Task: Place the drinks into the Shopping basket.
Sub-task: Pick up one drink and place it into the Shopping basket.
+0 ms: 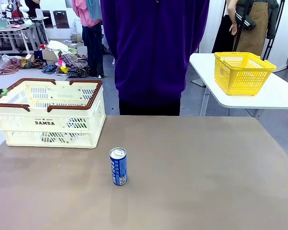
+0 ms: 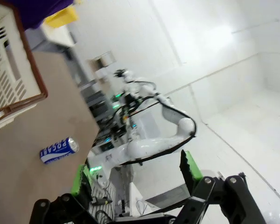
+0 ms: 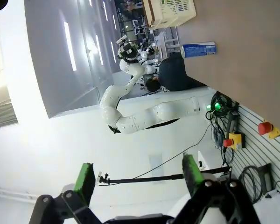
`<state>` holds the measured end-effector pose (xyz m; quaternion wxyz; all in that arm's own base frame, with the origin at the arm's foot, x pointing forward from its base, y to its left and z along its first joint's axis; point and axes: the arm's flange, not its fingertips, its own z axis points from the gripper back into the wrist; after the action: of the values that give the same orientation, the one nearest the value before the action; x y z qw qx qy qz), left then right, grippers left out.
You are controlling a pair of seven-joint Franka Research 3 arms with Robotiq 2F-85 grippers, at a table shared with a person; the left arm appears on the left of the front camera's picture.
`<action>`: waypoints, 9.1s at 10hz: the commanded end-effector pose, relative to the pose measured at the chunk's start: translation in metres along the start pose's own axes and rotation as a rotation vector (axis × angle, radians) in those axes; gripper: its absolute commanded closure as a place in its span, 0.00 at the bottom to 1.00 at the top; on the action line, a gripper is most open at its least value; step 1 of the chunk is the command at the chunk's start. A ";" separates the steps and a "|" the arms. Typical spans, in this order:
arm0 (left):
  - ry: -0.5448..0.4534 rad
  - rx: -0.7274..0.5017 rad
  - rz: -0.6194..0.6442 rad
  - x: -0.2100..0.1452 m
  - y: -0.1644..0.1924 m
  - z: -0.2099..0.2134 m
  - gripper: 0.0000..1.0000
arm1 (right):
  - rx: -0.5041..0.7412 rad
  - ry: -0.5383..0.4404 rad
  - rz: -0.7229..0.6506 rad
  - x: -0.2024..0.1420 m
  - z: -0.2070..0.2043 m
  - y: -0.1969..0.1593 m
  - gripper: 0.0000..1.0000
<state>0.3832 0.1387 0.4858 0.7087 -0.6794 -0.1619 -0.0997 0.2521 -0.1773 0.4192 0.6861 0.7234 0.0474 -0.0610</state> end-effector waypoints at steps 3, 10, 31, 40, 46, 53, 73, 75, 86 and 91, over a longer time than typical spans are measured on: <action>0.394 0.598 0.249 0.050 -0.105 -0.205 0.00 | 0.009 0.001 -0.021 0.000 -0.001 0.005 0.00; 0.546 1.141 0.238 -0.020 -0.111 -0.364 0.00 | 0.009 0.001 -0.021 0.000 -0.001 0.005 0.00; 0.245 1.466 0.297 -0.087 0.022 -0.455 0.00 | 0.009 0.001 -0.021 0.000 -0.001 0.005 0.00; 0.389 1.475 0.365 -0.092 0.074 -0.460 0.00 | 0.009 0.001 -0.021 0.000 -0.001 0.005 0.00; 0.387 1.464 0.341 -0.091 0.075 -0.462 1.00 | 0.009 0.001 -0.021 0.000 -0.001 0.005 0.00; 0.407 1.381 0.299 -0.085 0.036 -0.447 1.00 | 0.009 0.001 -0.021 0.000 -0.001 0.005 0.00; 0.325 1.356 -0.079 0.076 -0.211 -0.274 1.00 | 0.009 0.001 -0.021 0.000 -0.001 0.005 0.00; 0.337 1.364 -0.052 0.116 -0.197 -0.215 1.00 | 0.009 0.001 -0.021 0.000 -0.001 0.005 0.00; 0.013 1.615 0.254 0.186 -0.057 -0.084 1.00 | 0.009 0.001 -0.021 0.000 -0.001 0.005 0.00; 0.426 1.551 0.094 0.202 -0.006 -0.097 1.00 | 0.009 0.001 -0.021 0.000 -0.001 0.005 0.00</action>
<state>0.5672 0.0467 0.5552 0.9988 0.0288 -0.0398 -0.0071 0.2522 -0.1771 0.4192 0.6861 0.7233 0.0483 -0.0614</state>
